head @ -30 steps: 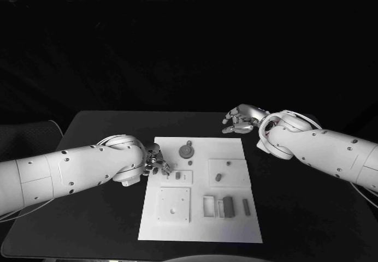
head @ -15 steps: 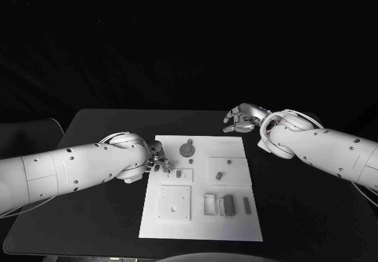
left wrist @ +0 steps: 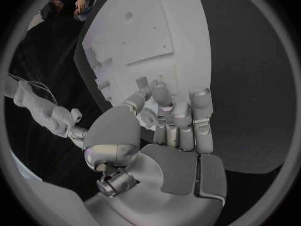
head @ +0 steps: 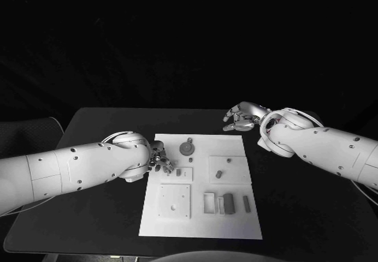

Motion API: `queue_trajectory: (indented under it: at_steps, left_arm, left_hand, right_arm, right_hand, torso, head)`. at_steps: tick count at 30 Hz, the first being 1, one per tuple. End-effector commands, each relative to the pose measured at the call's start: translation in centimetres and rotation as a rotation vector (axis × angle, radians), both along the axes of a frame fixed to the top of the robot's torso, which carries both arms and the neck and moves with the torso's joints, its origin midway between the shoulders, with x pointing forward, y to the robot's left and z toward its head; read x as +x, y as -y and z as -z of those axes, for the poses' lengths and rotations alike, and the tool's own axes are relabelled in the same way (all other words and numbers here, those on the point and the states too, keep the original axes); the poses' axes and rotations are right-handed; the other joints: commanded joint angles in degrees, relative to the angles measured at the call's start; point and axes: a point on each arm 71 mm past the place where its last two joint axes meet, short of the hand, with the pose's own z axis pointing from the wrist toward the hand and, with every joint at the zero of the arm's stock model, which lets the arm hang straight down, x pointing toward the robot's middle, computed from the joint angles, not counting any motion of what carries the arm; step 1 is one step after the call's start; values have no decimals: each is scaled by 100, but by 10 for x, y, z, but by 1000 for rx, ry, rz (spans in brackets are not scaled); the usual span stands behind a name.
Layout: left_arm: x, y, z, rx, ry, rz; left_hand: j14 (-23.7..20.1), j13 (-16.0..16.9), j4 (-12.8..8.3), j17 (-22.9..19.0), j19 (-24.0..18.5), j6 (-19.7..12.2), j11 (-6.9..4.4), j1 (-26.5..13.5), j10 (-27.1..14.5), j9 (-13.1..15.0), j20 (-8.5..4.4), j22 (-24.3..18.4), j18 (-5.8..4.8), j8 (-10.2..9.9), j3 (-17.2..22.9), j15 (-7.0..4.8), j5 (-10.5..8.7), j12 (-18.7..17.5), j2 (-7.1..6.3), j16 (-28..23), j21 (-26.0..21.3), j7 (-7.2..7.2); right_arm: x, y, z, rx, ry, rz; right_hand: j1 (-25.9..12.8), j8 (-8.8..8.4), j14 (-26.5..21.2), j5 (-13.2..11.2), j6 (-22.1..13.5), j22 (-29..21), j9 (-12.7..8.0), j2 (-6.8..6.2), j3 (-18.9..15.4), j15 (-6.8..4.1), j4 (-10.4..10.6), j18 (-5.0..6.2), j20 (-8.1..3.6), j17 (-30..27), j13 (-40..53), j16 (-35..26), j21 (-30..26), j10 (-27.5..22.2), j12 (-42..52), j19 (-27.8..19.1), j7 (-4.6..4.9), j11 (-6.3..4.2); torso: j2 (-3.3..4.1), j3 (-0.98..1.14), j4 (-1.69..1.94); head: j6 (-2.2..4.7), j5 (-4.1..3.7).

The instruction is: Assemble the parts on the task board

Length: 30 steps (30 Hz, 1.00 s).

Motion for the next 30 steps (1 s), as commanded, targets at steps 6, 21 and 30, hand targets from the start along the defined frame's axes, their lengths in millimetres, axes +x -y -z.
queue_trajectory:
  at_steps: [6, 21, 30]
  left_arm:
    - [-1, -1, 5, 31, -2, 15]
    - [1, -4, 7, 43, 1, 12]
    - [0, -2, 7, 45, 0, 16]
  left_hand:
    - [84, -6, -599, 6, 22, 223, -31, 2, 4, 543, 6, 85, 201, 20, 625, -147, 31, 27, 74, 7, 26, 12]
    - [87, -15, -586, 10, 25, 214, -35, -16, 5, 566, 10, 86, 200, 54, 625, -151, 30, 32, 82, 6, 26, 7]
    - [88, -18, -585, 11, 26, 208, -37, -20, 6, 574, 10, 86, 200, 65, 626, -153, 30, 34, 82, 5, 25, 6]
  right_arm:
    - [0, 0, 1, -3, -9, -7]
    - [-1, -1, 2, -5, -15, -8]
    - [-1, -1, 2, -5, -16, -8]
  right_hand:
    - [-60, -11, 19, 22, 1, 54, -9, 9, 7, -22, 37, 235, -23, 7, -13, -37, -36, -35, 37, -6, 34, -2]
    - [-62, -10, 18, 22, 1, 54, -10, 8, 6, -22, 38, 235, -22, 7, -19, -38, -37, -37, 40, -8, 34, -1]
    - [-63, -10, 18, 22, 1, 54, -10, 9, 6, -21, 39, 235, -22, 7, -21, -38, -37, -38, 42, -8, 34, -1]
  torso:
    - [1, -7, 3]
    - [-1, -5, 1]
    - [-2, -1, 2]
  head:
    - [-18, -18]
    - [-37, -15]
    - [-44, -18]
